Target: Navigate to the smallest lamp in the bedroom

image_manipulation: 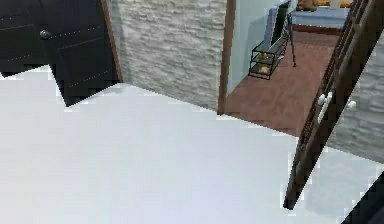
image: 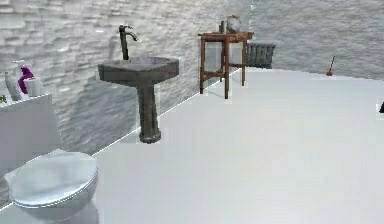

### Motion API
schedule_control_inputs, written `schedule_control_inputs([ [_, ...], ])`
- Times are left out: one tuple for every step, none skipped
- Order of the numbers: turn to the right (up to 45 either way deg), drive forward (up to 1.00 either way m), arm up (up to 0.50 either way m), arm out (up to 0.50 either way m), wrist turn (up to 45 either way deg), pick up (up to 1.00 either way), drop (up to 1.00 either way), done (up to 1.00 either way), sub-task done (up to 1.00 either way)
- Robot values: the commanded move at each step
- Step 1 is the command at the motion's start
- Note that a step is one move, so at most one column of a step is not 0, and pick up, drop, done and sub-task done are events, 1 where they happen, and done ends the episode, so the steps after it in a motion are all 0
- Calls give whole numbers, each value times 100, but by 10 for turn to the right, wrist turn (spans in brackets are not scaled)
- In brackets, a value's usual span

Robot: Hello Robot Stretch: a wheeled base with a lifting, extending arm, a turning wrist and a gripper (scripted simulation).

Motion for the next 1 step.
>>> schedule_control_inputs([
  [450,0,0,0,0,0,0,0,0],
])
